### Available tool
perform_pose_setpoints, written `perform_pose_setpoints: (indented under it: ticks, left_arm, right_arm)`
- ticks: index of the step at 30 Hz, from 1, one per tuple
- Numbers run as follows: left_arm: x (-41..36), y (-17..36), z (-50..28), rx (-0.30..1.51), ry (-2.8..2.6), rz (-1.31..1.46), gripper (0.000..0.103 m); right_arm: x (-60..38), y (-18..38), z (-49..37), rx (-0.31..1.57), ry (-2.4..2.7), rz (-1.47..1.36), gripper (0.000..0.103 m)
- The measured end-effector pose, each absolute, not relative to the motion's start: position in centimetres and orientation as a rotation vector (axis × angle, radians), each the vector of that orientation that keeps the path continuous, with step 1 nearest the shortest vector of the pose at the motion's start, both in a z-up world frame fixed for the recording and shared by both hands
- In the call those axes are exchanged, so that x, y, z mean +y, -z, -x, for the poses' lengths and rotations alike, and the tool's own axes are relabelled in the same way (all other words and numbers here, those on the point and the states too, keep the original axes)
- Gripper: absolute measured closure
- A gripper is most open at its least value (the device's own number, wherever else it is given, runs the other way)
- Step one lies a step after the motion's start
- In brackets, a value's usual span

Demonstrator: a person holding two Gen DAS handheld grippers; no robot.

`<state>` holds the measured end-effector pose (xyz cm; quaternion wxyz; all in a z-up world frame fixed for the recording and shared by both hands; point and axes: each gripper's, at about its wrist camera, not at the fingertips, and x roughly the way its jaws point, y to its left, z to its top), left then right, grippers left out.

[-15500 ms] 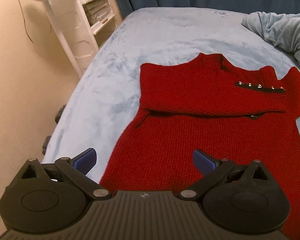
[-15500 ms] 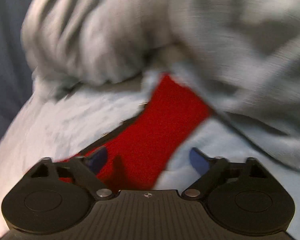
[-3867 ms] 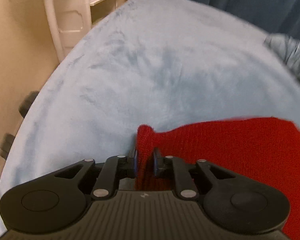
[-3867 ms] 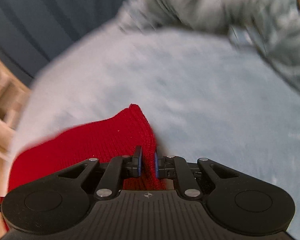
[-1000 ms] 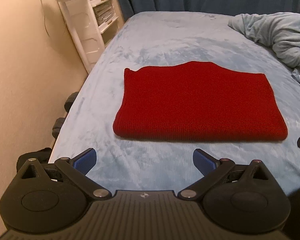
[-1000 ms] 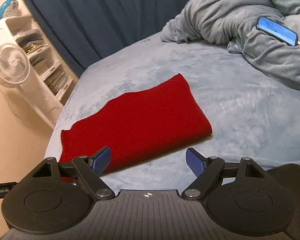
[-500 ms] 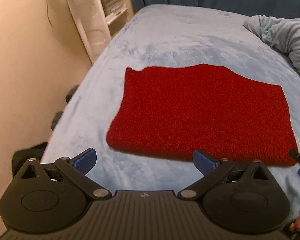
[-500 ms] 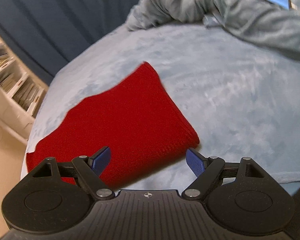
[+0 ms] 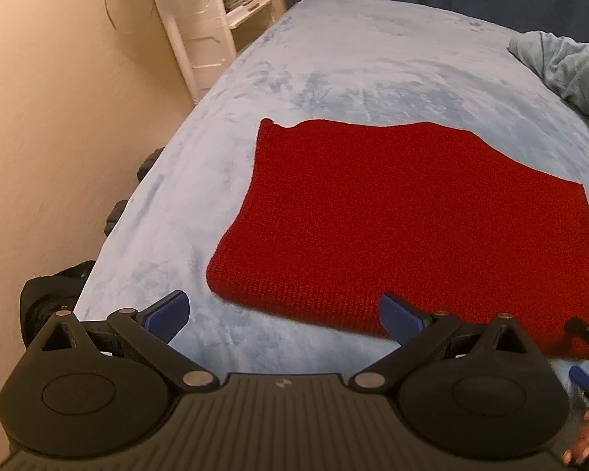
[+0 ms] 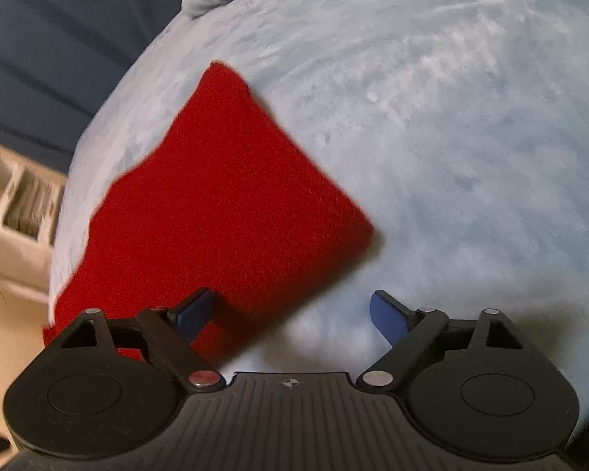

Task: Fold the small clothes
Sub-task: 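Grasp the folded bundle corner with the right tool and adjust it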

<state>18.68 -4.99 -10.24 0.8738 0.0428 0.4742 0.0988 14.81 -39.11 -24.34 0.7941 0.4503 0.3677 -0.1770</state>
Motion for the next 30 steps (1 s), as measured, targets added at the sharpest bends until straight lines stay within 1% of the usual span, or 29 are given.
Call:
perform_pose_setpoints:
  ticks: [5,6,7,8,11,17,22,24,28,30]
  left_arm:
    - [-4.8,9.9,-19.1,0.980,-0.222,-0.092,0.000]
    - [-4.8,9.9,-19.2,0.978,-0.225,-0.091,0.000]
    - [-4.7,9.8,-19.3,0.977,-0.228,-0.088,0.000]
    - [-4.7,9.8,-19.4,0.977,-0.230,-0.084,0.000]
    - [-4.6,9.7,-19.4,0.976,-0.234,-0.074,0.000]
    - [-3.9,9.6,-19.8,0.970,-0.259,-0.067,0.000]
    - [-3.3,9.9,-20.3,0.988,-0.271,-0.052,0.000]
    - [-3.0,10.1,-20.4,0.992,-0.272,-0.051,0.000]
    - [-2.6,10.6,-20.5,0.997,-0.276,-0.062,0.000]
    - [-2.1,11.0,-20.7,0.995,-0.284,-0.072,0.000]
  right_arm:
    - [-40.4,24.9,-16.2,0.710,0.396,-1.013,0.013]
    - [-40.4,24.9,-16.3,0.696,0.380,-1.007,0.024]
    - [-40.3,24.9,-16.3,0.682,0.353,-0.991,0.038]
    - [-40.4,25.0,-16.4,0.680,0.318,-0.981,0.073]
    - [-40.8,25.2,-16.4,0.664,0.269,-1.007,0.082]
    - [-40.7,23.8,-15.9,0.580,0.228,-0.989,0.084]
    - [-41.7,25.8,-16.2,0.657,0.288,-1.085,0.084]
    - [-41.9,26.2,-16.0,0.652,0.283,-1.120,0.084]
    - [-41.3,24.8,-15.8,0.600,0.253,-1.039,0.085]
    - [-41.4,25.3,-15.9,0.618,0.264,-1.048,0.085]
